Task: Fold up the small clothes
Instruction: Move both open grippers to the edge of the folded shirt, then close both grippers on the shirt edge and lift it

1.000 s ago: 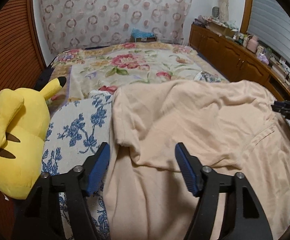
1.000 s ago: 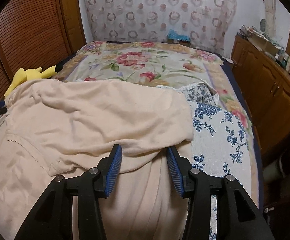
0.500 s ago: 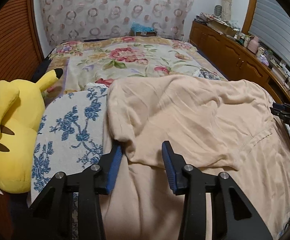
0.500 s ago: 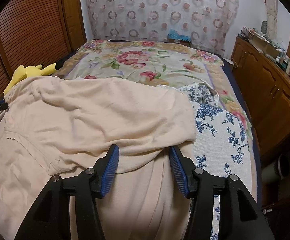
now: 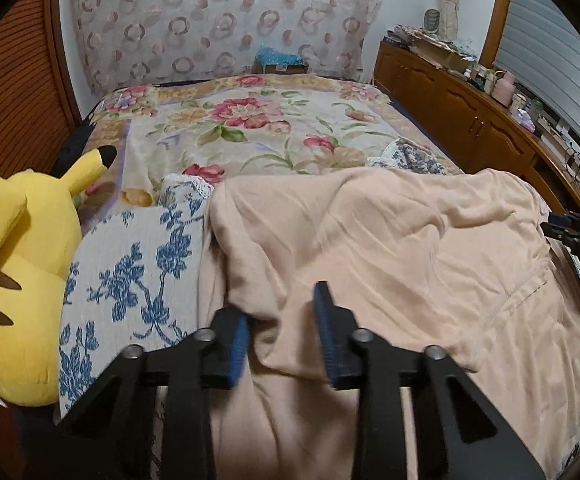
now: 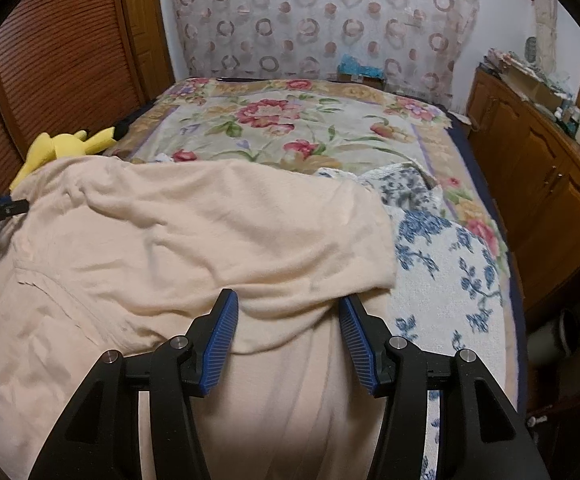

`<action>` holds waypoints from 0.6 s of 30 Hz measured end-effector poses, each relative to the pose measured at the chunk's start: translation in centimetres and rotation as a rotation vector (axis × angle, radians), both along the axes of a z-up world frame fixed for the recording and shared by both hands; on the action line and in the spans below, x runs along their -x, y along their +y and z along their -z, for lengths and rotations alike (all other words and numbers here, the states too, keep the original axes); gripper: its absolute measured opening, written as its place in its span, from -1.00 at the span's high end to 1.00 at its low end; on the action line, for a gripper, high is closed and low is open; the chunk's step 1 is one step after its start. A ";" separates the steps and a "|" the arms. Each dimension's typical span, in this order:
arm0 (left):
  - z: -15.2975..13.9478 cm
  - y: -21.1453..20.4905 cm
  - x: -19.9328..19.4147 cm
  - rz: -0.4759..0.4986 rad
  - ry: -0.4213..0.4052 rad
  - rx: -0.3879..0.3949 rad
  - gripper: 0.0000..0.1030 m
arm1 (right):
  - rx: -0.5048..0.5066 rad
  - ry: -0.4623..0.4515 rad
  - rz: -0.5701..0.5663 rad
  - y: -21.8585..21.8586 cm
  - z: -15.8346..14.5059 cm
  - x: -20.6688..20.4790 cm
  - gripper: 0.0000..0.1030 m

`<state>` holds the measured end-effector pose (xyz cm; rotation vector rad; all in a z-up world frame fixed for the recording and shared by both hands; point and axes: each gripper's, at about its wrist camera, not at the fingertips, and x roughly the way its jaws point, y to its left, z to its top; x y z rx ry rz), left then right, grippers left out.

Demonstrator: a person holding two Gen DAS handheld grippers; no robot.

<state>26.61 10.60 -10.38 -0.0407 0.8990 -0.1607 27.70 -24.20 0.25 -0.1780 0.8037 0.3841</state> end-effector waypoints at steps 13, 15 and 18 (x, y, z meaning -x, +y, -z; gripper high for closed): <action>-1.2 0.1 0.6 -0.038 -0.055 -0.022 0.91 | -0.029 -0.029 -0.021 -0.1 -0.5 -0.5 0.93; -2.0 0.2 1.0 -0.046 -0.086 -0.013 0.92 | -0.039 -0.070 -0.024 -0.2 -1.2 0.3 0.94; -3.5 0.3 1.7 -0.056 -0.133 0.000 0.93 | -0.059 -0.127 -0.021 -0.6 -2.4 1.5 0.94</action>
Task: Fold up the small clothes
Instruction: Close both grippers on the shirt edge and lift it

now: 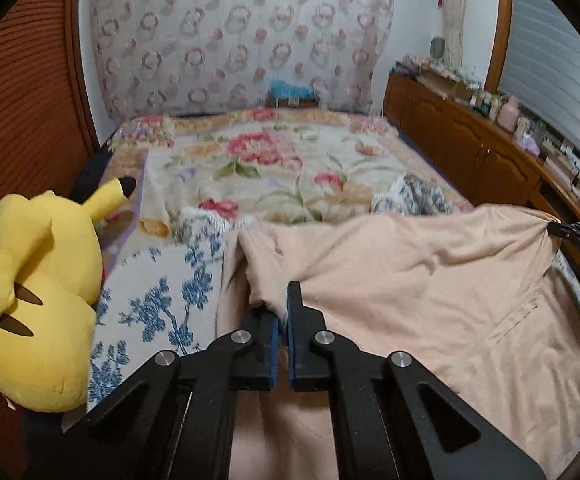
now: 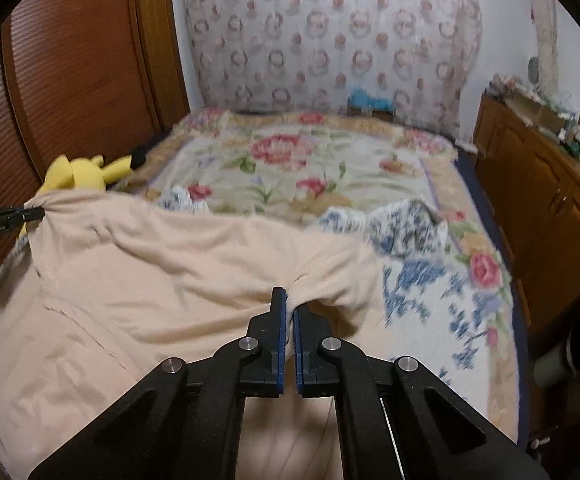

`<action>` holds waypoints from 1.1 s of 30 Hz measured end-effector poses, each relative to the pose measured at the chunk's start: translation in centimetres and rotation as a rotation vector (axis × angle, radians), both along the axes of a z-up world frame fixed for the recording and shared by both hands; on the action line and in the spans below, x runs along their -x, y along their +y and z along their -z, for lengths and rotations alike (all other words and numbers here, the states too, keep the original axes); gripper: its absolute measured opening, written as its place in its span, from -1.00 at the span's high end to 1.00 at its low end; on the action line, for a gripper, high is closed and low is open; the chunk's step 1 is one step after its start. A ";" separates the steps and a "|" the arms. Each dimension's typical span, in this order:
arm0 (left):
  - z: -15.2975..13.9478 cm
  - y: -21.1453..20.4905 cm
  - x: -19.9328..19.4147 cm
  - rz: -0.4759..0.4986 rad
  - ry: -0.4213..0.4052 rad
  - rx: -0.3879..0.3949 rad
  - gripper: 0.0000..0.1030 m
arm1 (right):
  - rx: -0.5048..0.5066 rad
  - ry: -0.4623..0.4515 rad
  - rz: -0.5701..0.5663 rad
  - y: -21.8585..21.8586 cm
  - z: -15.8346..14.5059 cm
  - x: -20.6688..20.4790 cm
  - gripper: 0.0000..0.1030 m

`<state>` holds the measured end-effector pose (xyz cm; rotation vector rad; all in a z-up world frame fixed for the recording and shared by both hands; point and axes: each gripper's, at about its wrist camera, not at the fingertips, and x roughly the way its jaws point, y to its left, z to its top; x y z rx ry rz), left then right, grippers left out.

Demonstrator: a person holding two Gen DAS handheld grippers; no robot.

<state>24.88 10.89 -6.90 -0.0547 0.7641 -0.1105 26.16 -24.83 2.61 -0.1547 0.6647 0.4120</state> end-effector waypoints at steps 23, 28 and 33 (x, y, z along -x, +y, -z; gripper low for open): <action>-6.1 -0.6 12.6 -0.007 -0.175 0.026 0.93 | -0.080 -0.213 -0.019 -5.3 -2.4 17.1 0.95; -6.1 -1.0 15.8 -0.002 -0.179 0.007 0.93 | -0.073 -0.218 -0.018 -6.0 -1.3 21.3 0.95; -6.1 -1.0 18.5 -0.010 -0.183 0.004 0.93 | -0.068 -0.202 -0.022 -6.3 -0.7 25.0 0.95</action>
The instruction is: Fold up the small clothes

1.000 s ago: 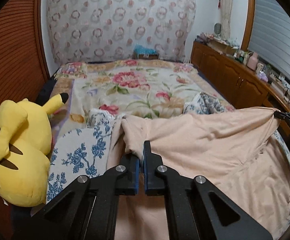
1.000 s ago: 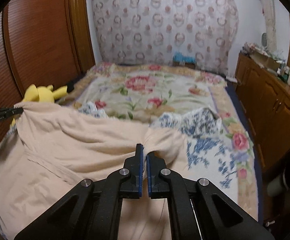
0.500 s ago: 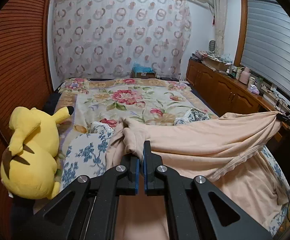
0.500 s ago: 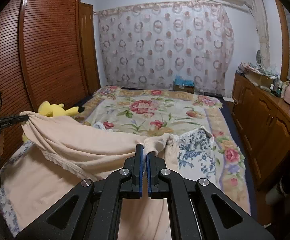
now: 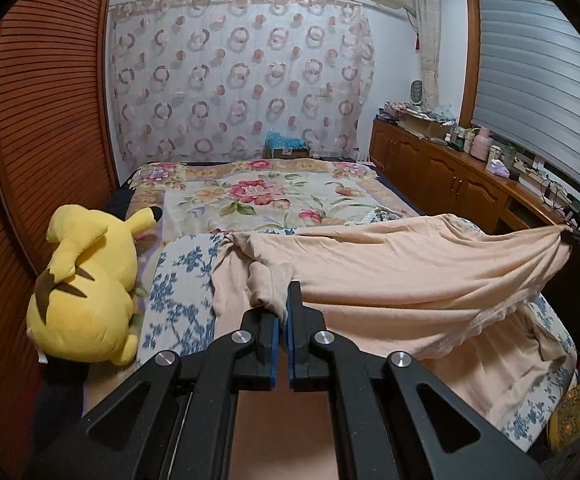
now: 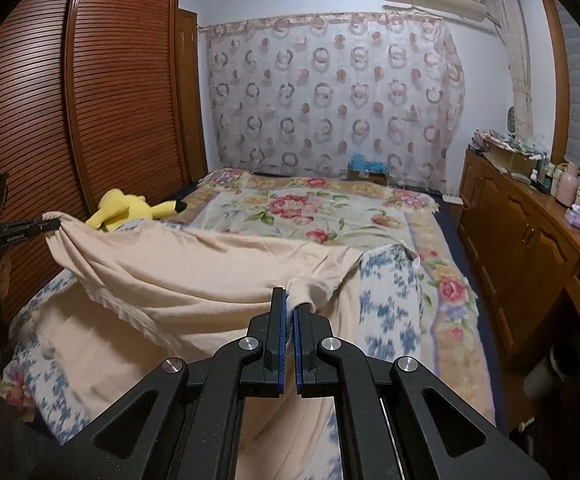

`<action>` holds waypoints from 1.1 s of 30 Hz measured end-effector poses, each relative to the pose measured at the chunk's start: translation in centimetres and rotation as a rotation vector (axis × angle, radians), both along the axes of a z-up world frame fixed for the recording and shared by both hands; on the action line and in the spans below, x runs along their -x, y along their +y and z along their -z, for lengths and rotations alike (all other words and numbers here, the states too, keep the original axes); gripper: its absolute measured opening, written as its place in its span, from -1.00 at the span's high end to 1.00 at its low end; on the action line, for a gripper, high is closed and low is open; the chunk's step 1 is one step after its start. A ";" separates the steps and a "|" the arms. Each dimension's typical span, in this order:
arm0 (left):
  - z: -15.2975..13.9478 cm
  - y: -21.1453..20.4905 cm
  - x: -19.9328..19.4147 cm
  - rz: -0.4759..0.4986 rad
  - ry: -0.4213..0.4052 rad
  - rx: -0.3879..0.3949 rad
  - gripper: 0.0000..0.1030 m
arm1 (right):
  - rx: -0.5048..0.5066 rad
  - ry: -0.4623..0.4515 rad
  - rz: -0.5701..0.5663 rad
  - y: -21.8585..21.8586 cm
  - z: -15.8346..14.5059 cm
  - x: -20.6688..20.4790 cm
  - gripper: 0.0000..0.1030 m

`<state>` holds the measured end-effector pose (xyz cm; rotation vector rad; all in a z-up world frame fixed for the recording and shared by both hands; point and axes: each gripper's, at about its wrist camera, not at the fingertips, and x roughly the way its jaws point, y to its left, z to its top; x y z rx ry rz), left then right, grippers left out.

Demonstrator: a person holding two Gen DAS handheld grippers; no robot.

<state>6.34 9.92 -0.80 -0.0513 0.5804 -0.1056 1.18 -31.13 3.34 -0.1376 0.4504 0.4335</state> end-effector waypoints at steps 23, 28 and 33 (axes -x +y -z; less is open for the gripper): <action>7.7 1.6 4.2 -0.017 0.184 -0.021 0.25 | 0.105 0.234 0.024 0.1 2.3 1.1 0.64; 8.2 1.9 4.0 -0.012 0.201 -0.009 -0.05 | 0.115 0.190 0.029 0.5 0.7 1.6 0.07; 9.4 2.0 3.6 -0.021 0.236 -0.012 -0.20 | 0.149 0.147 0.030 2.4 0.6 1.0 0.03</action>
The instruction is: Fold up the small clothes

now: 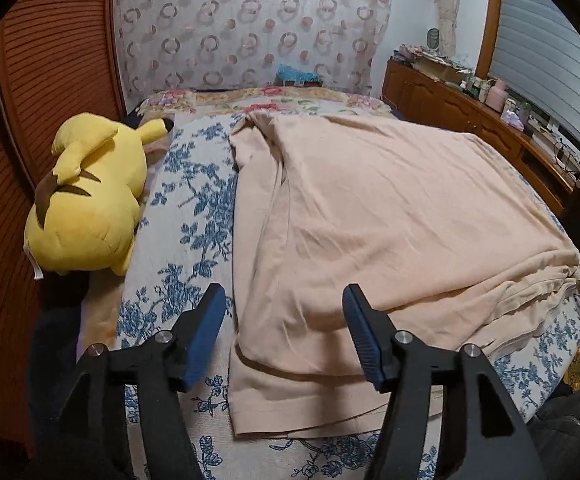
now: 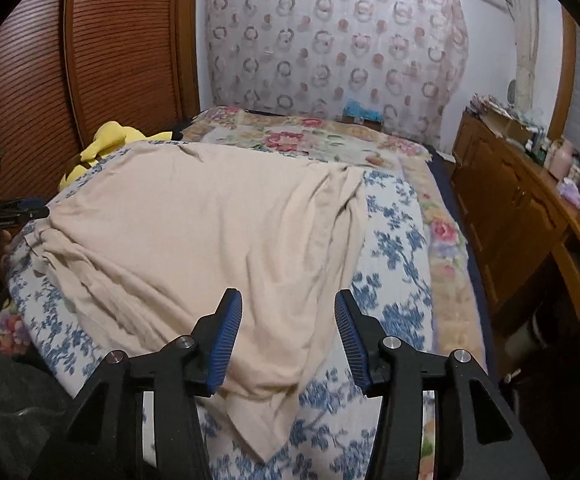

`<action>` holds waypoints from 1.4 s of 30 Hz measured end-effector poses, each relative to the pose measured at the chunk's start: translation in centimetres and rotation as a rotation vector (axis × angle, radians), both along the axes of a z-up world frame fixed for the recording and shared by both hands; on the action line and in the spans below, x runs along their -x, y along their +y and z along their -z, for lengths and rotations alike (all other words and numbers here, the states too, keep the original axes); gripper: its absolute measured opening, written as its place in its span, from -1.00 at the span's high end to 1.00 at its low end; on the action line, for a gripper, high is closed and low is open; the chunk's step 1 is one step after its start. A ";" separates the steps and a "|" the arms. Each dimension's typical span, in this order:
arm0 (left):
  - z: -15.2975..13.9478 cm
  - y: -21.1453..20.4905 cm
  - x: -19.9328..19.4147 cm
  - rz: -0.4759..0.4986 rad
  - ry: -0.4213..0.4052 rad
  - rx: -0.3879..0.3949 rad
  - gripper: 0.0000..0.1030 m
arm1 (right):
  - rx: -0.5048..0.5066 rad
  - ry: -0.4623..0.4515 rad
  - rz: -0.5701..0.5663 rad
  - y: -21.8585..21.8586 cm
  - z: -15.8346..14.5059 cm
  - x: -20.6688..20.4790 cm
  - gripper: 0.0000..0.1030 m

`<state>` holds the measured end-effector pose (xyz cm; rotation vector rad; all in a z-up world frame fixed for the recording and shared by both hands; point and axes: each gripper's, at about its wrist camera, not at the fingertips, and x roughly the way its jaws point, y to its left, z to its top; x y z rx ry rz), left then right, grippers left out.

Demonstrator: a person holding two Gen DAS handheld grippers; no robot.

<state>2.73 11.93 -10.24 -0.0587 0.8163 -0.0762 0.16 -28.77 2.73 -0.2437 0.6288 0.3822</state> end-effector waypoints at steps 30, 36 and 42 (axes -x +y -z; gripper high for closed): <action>2.1 0.0 -0.8 -0.040 0.039 -0.022 -0.26 | 0.044 0.109 -0.018 6.7 5.4 -8.0 -0.30; 1.9 0.3 -0.2 -0.046 0.045 0.000 -0.22 | 0.033 0.112 -0.017 6.4 6.0 -7.5 -0.36; 1.9 0.9 0.9 -0.060 0.038 0.041 0.15 | 0.030 0.113 -0.017 6.6 6.0 -7.5 -0.37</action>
